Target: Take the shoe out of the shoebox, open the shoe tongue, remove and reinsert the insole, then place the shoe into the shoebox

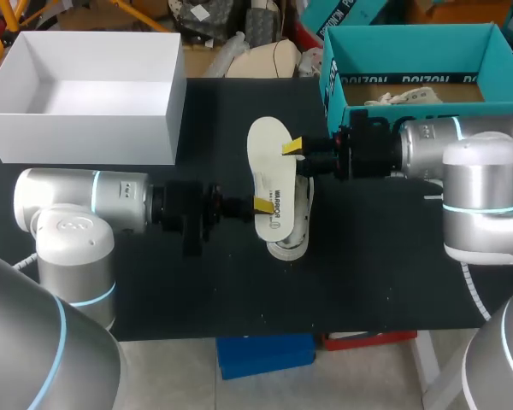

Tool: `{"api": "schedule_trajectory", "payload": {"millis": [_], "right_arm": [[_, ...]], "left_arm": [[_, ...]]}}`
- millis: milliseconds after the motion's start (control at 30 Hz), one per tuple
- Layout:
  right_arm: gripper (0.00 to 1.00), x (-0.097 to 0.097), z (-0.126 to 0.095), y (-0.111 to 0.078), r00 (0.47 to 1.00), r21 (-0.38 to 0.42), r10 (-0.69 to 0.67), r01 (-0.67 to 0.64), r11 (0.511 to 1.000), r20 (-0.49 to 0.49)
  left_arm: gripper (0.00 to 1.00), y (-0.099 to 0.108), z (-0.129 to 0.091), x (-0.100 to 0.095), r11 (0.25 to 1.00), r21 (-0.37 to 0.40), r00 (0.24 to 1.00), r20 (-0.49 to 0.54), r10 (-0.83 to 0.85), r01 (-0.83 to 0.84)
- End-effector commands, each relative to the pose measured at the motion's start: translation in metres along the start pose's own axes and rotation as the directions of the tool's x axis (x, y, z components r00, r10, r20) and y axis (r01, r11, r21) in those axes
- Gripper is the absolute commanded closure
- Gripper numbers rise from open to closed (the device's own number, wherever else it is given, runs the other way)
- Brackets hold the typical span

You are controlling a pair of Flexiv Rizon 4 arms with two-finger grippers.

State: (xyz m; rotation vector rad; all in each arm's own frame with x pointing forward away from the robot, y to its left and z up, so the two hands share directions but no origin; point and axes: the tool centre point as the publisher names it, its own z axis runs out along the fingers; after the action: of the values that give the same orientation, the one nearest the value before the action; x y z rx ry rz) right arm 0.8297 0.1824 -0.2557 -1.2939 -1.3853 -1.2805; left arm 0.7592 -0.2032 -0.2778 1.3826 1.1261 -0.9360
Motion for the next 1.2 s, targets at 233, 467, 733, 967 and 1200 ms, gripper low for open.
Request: {"api": "schedule_trajectory", "payload": {"millis": [233, 467, 733, 967, 1200], "right_arm": [[0.53, -0.01, 0.021, 0.001, 1.0, 0.021, 0.012, -0.012, 1.0, -0.005], [0.6, -0.014, 0.026, -0.002, 1.0, 0.019, 0.018, -0.018, 1.0, -0.012], [1.0, -0.012, 0.024, 0.0, 1.0, 0.022, 0.017, -0.017, 1.0, 0.014], [1.0, -0.012, 0.024, 0.0, 1.0, 0.022, 0.017, -0.017, 1.0, 0.014], [1.0, -0.012, 0.024, 0.0, 1.0, 0.022, 0.017, -0.017, 1.0, 0.014]], "left_arm": [[1.0, -0.001, 0.001, 0.0, 1.0, -0.003, 1.0, -0.003, 0.002, -0.002], [1.0, -0.001, 0.001, 0.0, 1.0, -0.003, 1.0, -0.003, 0.002, -0.002], [1.0, -0.001, 0.001, 0.0, 1.0, -0.003, 1.0, -0.003, 0.002, -0.002], [1.0, -0.002, 0.001, -0.001, 1.0, 0.004, 1.0, -0.022, 0.005, -0.005], [0.0, -0.001, -0.029, -0.006, 0.994, 0.003, 0.961, -0.257, 0.103, -0.106]]}}
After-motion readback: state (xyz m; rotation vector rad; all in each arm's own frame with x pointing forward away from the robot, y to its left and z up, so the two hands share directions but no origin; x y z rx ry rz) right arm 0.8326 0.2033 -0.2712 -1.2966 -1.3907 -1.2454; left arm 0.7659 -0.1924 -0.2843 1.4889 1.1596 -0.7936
